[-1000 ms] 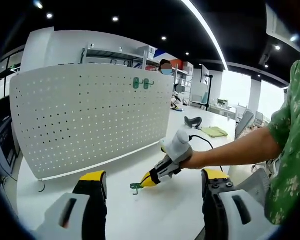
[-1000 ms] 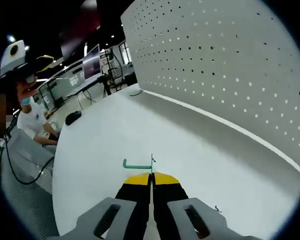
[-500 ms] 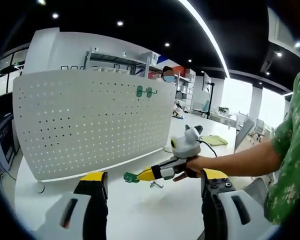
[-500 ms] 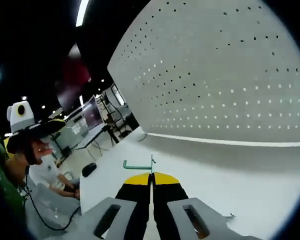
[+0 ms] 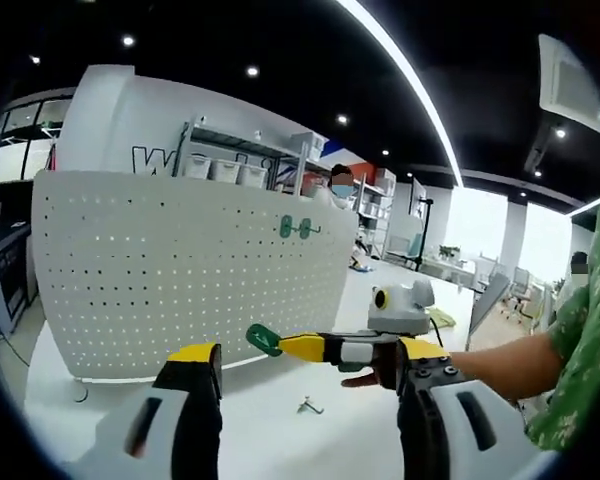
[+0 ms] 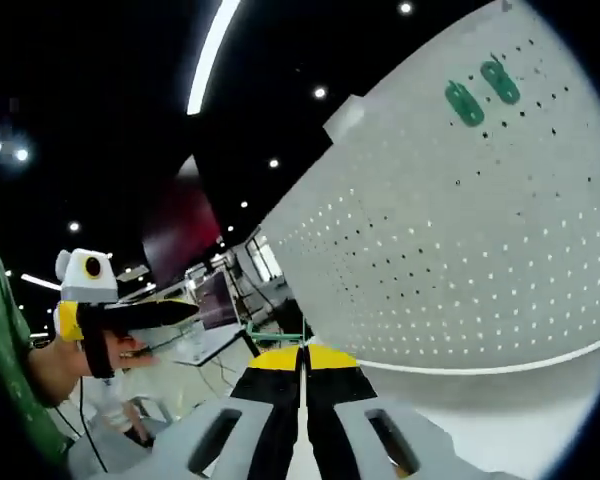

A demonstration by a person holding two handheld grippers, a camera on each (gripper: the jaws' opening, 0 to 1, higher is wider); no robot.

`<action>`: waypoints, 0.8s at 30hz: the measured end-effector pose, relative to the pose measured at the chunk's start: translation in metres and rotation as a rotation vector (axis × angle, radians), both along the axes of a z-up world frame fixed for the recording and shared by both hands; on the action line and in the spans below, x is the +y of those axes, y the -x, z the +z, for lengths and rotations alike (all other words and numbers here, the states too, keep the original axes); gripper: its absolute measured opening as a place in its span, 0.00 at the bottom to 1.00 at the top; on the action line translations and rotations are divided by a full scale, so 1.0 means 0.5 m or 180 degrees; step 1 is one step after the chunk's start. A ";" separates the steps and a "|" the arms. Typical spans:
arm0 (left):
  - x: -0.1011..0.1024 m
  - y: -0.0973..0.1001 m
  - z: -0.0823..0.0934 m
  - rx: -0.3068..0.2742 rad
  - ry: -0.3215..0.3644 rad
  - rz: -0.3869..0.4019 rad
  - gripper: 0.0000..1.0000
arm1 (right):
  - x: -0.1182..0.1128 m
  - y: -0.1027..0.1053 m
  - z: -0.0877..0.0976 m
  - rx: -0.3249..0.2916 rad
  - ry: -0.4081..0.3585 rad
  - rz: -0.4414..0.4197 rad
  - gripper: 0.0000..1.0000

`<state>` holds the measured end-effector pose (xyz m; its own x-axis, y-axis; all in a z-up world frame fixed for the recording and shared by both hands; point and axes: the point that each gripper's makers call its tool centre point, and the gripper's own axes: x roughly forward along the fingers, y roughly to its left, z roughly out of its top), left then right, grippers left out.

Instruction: Insert the hook assembly into the mounting plate slot until the hook locks in place.

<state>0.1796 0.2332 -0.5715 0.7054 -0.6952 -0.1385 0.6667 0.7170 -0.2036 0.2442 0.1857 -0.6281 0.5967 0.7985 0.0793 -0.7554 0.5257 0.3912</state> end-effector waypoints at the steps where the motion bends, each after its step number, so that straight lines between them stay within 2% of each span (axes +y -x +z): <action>1: -0.002 -0.002 0.004 -0.0016 0.0004 0.0005 0.71 | 0.001 0.004 0.005 -0.0019 0.0007 0.0005 0.00; 2: -0.003 -0.005 0.008 -0.0032 -0.0002 0.0020 0.69 | 0.000 0.005 0.019 -0.0199 0.0051 -0.0036 0.00; 4: -0.004 -0.011 0.007 -0.0022 -0.0020 0.0058 0.67 | 0.000 0.015 0.035 -0.0390 0.0137 -0.0074 0.00; 7: -0.007 -0.014 0.016 -0.0020 0.0115 0.0091 0.66 | -0.005 0.026 0.063 -0.0534 0.0086 -0.0155 0.00; 12: -0.008 -0.021 0.031 0.0050 0.0350 0.0127 0.61 | -0.006 0.037 0.091 -0.0634 0.0004 -0.0195 0.00; 15: -0.006 -0.027 0.046 0.0100 0.0580 0.0157 0.57 | -0.004 0.043 0.106 -0.0693 -0.0026 -0.0204 0.00; 17: -0.004 -0.029 0.048 0.0182 0.0688 0.0153 0.51 | -0.002 0.046 0.113 -0.0734 -0.0036 -0.0203 0.00; 20: -0.006 -0.032 0.054 0.0318 0.0962 0.0138 0.47 | 0.001 0.052 0.124 -0.0795 -0.0026 -0.0210 0.00; 24: -0.006 -0.035 0.046 0.0462 0.1104 0.0125 0.41 | 0.003 0.060 0.142 -0.0883 -0.0039 -0.0216 0.00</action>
<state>0.1972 0.2303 -0.5487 0.7228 -0.6910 -0.0002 0.5863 0.6134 -0.5291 0.2141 0.1873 -0.5571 0.6029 0.7555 0.2563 -0.7977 0.5752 0.1811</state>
